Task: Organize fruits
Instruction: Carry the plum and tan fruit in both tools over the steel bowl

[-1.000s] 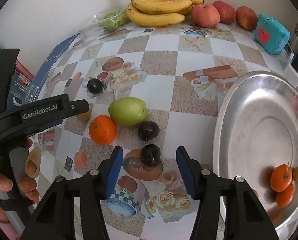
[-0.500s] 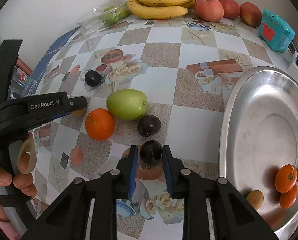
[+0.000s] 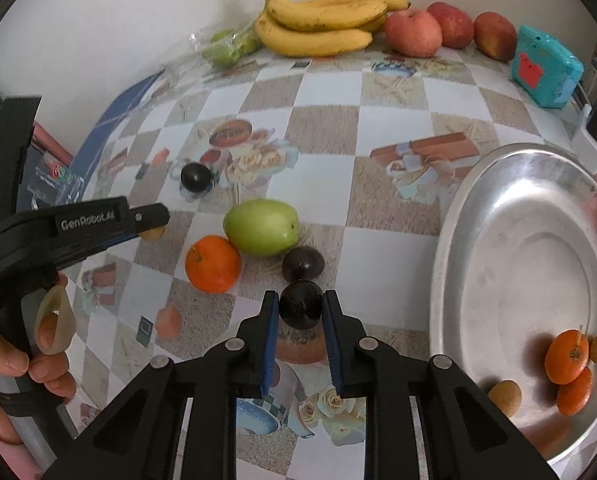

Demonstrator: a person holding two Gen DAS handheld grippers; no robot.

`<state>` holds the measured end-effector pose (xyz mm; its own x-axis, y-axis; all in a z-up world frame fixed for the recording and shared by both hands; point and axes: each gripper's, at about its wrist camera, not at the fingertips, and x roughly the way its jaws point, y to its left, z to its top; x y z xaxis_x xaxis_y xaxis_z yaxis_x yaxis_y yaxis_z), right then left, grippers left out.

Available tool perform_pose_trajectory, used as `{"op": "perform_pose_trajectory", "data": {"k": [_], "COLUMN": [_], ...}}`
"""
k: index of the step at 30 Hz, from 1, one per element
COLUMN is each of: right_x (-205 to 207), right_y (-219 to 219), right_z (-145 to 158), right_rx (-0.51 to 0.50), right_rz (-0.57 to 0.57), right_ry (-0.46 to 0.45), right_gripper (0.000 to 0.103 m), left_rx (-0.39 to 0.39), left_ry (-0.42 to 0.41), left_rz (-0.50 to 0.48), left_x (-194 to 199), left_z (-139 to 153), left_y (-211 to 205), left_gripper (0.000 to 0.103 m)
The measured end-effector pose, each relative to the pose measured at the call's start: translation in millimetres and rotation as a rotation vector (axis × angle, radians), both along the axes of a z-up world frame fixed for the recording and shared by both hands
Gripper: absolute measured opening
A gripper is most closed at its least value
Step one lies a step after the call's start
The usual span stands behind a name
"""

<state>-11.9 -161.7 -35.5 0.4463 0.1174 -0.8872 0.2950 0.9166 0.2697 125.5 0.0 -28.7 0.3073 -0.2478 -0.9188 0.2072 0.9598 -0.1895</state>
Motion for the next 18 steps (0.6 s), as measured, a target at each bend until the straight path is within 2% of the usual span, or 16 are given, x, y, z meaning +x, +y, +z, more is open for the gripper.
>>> {"op": "perform_pose_trajectory", "data": {"k": [8,15,18], "right_x": [-9.5,-16.4,-19.1], "right_y": [-12.3,-19.8,-24.1], "right_z": [20.2,27.0,27.4], "right_rx": [0.016,0.011,-0.011], "right_rz": [-0.058,-0.081,-0.096], "right_ry": [-0.047,-0.047,-0.034], "right_gripper": [0.023,0.023,0.023], "left_rx": [-0.029,-0.062,-0.054], "left_ry": [-0.062,-0.063,-0.07], "left_rz": [0.001,-0.003,-0.01], "left_x": [-7.8,-12.2,-15.5], "left_z": [28.8,35.2,37.1], "left_y": [3.6,-2.7,-7.4], "left_gripper": [0.027,0.027,0.027]}}
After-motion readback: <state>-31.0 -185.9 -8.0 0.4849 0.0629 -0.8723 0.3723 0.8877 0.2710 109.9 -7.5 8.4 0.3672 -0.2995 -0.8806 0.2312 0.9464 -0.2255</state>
